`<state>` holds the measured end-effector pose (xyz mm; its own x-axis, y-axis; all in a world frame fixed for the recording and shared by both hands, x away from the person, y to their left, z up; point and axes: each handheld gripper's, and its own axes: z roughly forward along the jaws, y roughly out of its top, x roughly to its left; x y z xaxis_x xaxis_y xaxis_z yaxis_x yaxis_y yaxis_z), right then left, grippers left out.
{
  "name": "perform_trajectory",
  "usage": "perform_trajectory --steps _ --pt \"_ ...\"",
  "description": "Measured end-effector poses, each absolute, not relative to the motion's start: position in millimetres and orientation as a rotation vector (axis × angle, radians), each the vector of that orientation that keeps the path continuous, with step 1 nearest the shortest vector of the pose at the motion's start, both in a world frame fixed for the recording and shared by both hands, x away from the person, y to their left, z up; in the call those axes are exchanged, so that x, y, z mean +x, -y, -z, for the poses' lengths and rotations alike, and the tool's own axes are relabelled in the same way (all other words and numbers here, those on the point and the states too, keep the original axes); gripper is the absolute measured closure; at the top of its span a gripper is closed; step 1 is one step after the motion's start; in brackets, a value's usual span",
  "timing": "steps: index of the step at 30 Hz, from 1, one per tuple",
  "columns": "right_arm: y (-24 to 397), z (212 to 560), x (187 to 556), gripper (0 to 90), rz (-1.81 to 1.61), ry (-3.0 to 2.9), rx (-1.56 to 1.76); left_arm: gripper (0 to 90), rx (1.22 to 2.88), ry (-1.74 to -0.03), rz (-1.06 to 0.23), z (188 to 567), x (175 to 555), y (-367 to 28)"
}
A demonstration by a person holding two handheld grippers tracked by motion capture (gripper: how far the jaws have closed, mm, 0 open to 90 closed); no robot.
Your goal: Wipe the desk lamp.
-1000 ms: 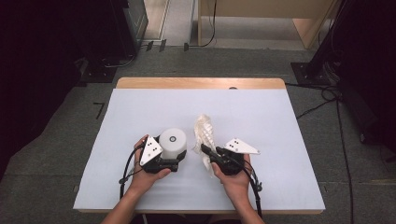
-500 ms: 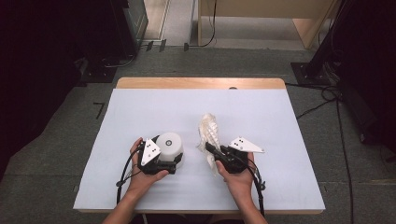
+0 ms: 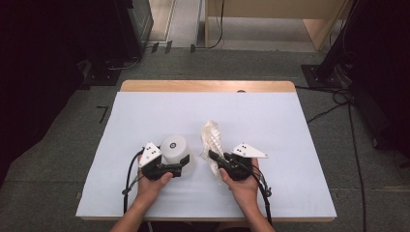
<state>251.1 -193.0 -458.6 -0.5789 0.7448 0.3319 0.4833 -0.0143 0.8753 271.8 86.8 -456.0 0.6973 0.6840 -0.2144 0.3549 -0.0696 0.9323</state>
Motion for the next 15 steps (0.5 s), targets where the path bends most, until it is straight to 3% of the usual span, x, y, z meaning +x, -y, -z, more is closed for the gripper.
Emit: perform_trajectory --steps 7,15 --pt "170 465 247 79.7 -1.613 -2.121 1.238 8.8 1.746 -0.668 -0.328 445 261 -78" --pt "184 447 244 79.8 -1.712 -2.028 1.241 8.8 1.887 -0.601 -0.373 455 255 -55"
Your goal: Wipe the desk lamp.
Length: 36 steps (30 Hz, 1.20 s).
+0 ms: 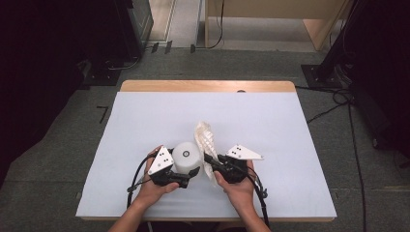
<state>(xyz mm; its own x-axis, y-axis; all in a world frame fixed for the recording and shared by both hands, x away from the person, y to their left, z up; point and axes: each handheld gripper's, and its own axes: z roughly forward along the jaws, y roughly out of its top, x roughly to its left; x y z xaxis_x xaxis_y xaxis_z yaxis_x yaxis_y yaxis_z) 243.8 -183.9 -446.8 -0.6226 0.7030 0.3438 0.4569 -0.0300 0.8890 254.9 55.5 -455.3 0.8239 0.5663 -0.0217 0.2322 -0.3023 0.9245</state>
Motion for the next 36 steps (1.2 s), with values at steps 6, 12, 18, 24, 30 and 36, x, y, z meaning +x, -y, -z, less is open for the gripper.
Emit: perform_trajectory --steps 6,12,18,24,30,36 --pt "183 448 244 79.8 -1.697 -2.038 1.229 8.8 1.861 -0.618 -0.364 454 257 -59" --pt "176 466 249 79.8 -1.639 -2.099 1.275 8.8 1.817 -0.617 -0.352 448 259 -68" --pt "176 466 250 79.8 -1.635 -2.105 1.272 8.9 1.821 -0.593 -0.339 448 258 -67" --pt "182 453 247 79.8 -1.699 -2.053 1.267 8.8 1.87 -0.557 -0.352 453 256 -60" --pt "188 440 243 79.7 -1.741 -2.015 1.236 8.8 1.895 -0.551 -0.38 459 257 -57" --pt "193 446 247 79.7 -1.709 -1.998 1.272 8.8 1.901 -0.579 -0.457 465 262 -60"
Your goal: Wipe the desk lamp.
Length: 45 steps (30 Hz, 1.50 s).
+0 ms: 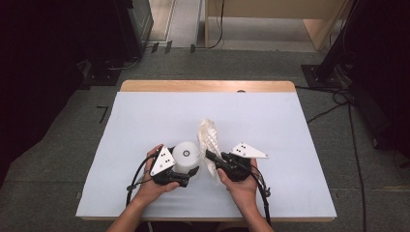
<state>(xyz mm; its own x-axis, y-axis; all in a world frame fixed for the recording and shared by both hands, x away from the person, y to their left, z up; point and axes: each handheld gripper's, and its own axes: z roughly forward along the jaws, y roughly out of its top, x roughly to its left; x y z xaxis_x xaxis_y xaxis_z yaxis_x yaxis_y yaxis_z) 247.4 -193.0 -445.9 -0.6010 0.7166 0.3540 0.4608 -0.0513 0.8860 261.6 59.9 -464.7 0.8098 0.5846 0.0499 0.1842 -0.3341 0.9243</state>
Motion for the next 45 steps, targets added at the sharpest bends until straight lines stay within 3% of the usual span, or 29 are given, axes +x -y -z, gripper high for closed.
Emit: perform_trajectory --steps 10,19,23,25,32,34,39,45 --pt "198 452 250 79.7 -1.674 -1.989 1.302 8.1 1.915 -0.595 -0.479 472 261 -62" --pt "201 459 252 79.6 -1.631 -1.993 1.325 2.8 1.834 -0.802 -0.552 471 244 -54" --pt "200 460 252 79.5 -1.63 -1.996 1.323 2.6 1.848 -0.913 -0.658 474 237 -37" --pt "199 461 252 79.5 -1.626 -2.002 1.316 7.3 1.848 -0.924 -0.699 474 236 -33" --pt "196 464 252 79.4 -1.619 -2.014 1.318 8.6 1.848 -0.882 -0.59 472 245 -46" --pt "195 464 252 79.4 -1.616 -2.022 1.31 8.7 1.81 -0.829 -0.483 467 252 -57" --pt "185 468 250 79.4 -1.608 -2.072 1.292 8.7 1.707 -0.74 -0.366 449 259 -79" --pt "173 470 248 79.4 -1.604 -2.113 1.253 8.7 1.725 -0.675 -0.348 442 258 -81"
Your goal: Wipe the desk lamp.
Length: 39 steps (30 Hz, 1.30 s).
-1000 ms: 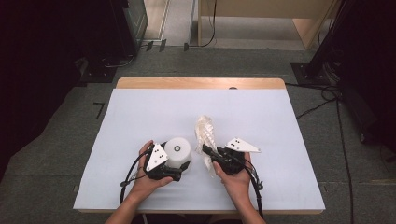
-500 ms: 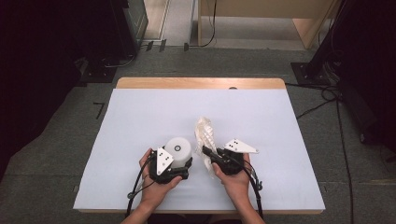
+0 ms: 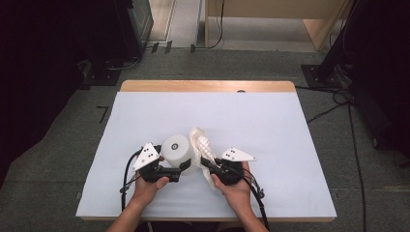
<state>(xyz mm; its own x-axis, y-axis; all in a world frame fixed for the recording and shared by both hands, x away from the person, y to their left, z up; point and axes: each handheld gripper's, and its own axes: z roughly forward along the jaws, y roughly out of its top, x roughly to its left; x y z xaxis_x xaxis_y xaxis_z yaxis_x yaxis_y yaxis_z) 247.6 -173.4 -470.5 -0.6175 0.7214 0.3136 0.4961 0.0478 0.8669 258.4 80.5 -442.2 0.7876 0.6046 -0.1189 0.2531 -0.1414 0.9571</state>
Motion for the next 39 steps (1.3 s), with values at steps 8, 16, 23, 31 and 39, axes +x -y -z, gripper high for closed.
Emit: perform_trajectory --steps 8,16,23,31,39 --pt "176 457 243 79.7 -1.63 -2.076 1.236 8.8 1.79 -0.659 -0.34 449 259 -69" --pt "180 441 238 79.9 -1.676 -2.033 1.207 8.8 1.863 -0.631 -0.355 456 257 -59" --pt "184 436 238 79.9 -1.705 -2.008 1.192 8.8 1.868 -0.617 -0.366 454 255 -56" --pt "175 461 245 79.9 -1.619 -2.101 1.241 8.8 1.786 -0.628 -0.363 438 256 -71" --pt "178 449 242 80.0 -1.637 -2.053 1.232 8.8 1.844 -0.593 -0.373 448 254 -61"
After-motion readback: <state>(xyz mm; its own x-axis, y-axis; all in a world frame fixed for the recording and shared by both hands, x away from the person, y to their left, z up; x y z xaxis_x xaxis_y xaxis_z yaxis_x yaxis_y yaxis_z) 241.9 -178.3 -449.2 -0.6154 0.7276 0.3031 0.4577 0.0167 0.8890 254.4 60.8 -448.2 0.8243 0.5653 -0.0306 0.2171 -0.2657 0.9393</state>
